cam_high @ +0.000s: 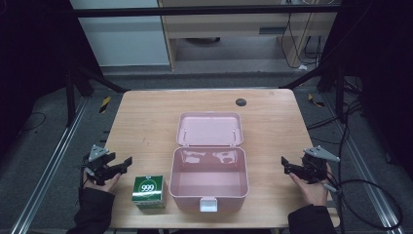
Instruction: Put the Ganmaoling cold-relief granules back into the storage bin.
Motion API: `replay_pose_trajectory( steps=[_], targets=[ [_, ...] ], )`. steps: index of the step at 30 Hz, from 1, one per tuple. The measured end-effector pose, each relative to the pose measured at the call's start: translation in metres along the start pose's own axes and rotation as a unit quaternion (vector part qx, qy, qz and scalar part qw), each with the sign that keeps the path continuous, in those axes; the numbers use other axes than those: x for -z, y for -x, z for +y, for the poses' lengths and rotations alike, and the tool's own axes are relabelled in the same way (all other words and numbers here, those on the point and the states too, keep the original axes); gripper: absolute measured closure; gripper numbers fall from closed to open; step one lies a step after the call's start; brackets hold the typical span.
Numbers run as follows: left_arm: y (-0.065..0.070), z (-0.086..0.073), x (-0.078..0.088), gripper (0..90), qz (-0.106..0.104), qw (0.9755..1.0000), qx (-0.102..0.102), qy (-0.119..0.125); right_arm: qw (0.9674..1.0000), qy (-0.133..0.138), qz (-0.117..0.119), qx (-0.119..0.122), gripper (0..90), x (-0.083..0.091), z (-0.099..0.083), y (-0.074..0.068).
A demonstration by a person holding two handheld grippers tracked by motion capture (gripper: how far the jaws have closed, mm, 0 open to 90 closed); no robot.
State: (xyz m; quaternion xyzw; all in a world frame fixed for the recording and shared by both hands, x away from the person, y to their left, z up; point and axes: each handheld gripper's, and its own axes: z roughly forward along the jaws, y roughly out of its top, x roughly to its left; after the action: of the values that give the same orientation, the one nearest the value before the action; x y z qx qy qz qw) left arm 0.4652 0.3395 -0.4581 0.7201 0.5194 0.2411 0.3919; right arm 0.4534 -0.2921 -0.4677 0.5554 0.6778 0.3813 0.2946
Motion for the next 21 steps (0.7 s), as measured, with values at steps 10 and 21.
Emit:
replay_pose_trajectory(
  steps=[10,21],
  targets=[
    [0.005,0.014,0.009,26.3,-0.055,0.9975,-0.044,-0.007,0.9998,-0.005,0.007,0.019,9.2,-0.004,0.002,-0.005],
    [0.007,0.035,0.027,23.5,-0.116,0.9852,-0.121,-0.035,0.9992,0.004,0.004,0.041,8.8,0.0,0.0,-0.006]
  ],
)
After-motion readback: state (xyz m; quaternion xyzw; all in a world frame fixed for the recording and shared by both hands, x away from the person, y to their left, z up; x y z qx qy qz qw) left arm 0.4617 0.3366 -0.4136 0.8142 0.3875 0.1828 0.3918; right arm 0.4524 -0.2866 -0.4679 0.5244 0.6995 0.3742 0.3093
